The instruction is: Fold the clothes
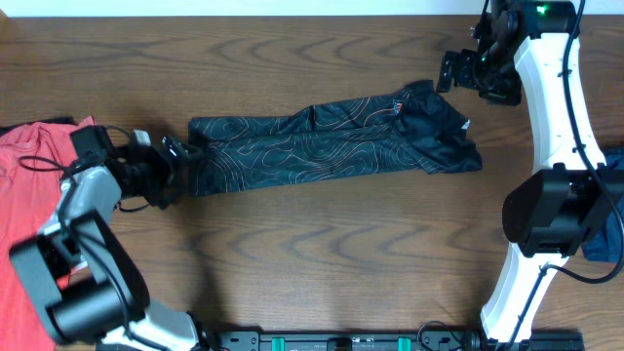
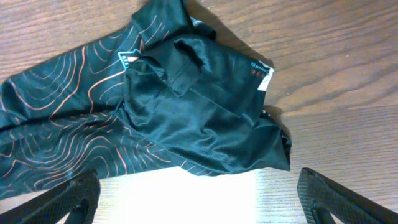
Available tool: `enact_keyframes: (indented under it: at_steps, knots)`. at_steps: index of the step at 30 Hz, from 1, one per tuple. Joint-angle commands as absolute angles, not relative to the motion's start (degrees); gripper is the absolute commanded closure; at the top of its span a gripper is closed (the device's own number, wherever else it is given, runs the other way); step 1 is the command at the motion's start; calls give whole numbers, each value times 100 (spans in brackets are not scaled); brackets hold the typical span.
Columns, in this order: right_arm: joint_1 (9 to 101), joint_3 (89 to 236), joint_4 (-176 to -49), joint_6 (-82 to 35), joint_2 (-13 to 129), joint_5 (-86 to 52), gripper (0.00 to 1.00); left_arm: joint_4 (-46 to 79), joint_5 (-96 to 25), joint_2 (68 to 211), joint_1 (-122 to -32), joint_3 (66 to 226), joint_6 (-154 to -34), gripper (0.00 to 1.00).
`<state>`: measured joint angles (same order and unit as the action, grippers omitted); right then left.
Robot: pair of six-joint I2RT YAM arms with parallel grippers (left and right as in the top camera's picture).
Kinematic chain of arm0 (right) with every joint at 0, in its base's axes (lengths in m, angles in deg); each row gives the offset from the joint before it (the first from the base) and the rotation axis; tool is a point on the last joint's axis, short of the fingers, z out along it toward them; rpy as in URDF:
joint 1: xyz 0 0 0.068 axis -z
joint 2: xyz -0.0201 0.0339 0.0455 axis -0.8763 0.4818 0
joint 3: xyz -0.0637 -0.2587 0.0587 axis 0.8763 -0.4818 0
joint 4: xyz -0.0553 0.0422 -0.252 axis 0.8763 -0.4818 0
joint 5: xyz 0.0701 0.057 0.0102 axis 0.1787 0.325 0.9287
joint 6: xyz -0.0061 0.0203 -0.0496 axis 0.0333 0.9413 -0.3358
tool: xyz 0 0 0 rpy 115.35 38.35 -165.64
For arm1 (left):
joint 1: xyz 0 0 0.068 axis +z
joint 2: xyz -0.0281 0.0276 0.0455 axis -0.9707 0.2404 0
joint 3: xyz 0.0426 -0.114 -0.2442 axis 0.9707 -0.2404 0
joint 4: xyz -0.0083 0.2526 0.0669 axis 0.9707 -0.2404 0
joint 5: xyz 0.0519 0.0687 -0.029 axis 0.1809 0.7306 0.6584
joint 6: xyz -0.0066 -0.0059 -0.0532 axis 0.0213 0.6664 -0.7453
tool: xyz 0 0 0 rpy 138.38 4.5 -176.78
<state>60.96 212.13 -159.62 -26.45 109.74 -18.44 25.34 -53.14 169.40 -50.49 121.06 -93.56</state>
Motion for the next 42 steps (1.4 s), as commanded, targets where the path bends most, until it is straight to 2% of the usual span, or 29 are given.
enact_keyframes:
  at_steps: [1,10,11,12,13,18,19,20,31,42]
  knots:
    - [6064,21183,-15984,-2769,10972,-1713,1,2526,-5561,17381,-5055,12100,-9089,9]
    - [6055,21183,-15960,-2771,10972,-1710,1,2941,-5555,17978,-5077,12100,-8962,10]
    - [6046,21183,-15956,-2771,10974,-1710,1,3006,-5559,18046,-5101,12100,-8967,12]
    - [6037,21183,-15956,-2769,10974,-1710,1,3057,-5559,18100,-5132,12100,-8969,19]
    - [6027,21183,-15956,-2771,10972,-1710,1,3151,-5559,18190,-5191,12100,-8989,30]
    - [5959,21183,-15960,-2769,10974,-1710,1,3479,-5557,18465,-5451,12100,-9185,75]
    - [5939,21183,-15962,-2769,10972,-1710,1,3542,-5559,18494,-5503,12100,-9231,88]
    - [5926,21183,-15962,-2769,10972,-1710,1,3586,-5553,18498,-5540,12100,-9246,94]
    - [5849,21183,-15984,-2769,10972,-1710,1,3428,-5531,18218,-5621,12102,-9244,94]
    - [5849,21183,-15973,-2769,10972,-1710,1,3319,-5275,16684,-6207,12102,-9507,94]
